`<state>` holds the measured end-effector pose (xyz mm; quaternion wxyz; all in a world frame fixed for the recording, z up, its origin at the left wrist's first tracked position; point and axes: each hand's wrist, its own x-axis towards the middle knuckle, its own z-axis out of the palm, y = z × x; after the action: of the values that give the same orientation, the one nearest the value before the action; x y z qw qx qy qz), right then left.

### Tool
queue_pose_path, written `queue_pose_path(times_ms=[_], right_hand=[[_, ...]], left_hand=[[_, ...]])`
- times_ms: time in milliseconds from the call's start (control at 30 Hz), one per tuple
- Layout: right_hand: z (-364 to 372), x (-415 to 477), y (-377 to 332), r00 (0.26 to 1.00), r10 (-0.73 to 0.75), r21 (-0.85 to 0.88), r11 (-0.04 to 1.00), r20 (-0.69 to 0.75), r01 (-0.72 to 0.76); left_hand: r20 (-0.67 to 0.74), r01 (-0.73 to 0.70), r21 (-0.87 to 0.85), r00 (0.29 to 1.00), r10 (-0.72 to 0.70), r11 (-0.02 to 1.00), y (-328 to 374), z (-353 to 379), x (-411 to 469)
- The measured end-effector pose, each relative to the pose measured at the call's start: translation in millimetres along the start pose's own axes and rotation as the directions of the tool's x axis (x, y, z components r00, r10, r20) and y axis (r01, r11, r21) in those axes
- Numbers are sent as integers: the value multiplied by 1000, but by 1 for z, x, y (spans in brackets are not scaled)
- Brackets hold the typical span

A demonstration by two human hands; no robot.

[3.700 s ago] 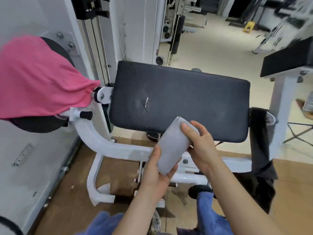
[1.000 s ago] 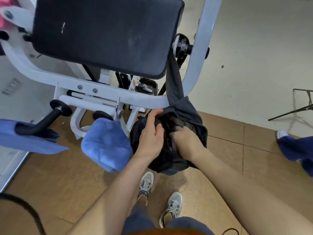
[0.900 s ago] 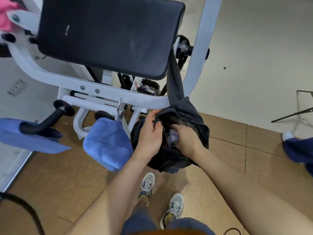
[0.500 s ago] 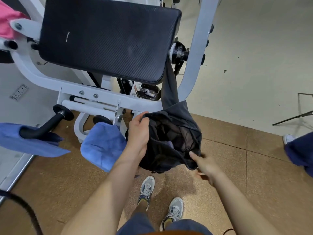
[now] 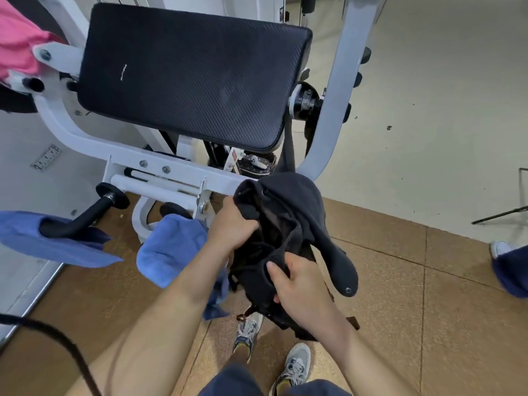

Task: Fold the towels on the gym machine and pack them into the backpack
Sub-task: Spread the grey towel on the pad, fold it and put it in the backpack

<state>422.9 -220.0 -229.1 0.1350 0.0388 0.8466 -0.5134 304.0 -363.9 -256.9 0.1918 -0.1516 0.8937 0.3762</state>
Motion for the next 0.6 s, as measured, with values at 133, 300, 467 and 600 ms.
queue_pose_path(times_ms=[133, 300, 467, 600], right_hand=[[-1, 5, 14, 997, -43, -109, 993, -67, 36], [-35, 16, 31, 982, 179, 221, 962, -64, -161], [-53, 47, 50, 939, 332, -4, 943, 90, -333], [-43, 73, 38, 981, 166, -422, 900, 104, -108]], left_hand=[[2, 97, -155, 995, -98, 983, -18, 11, 2], [-50, 91, -644, 986, -160, 759, 17, -5, -5], [-153, 3, -844, 957, -246, 536, 35, -10, 5], [-215, 5, -766, 940, -264, 643, 21, -2, 14]])
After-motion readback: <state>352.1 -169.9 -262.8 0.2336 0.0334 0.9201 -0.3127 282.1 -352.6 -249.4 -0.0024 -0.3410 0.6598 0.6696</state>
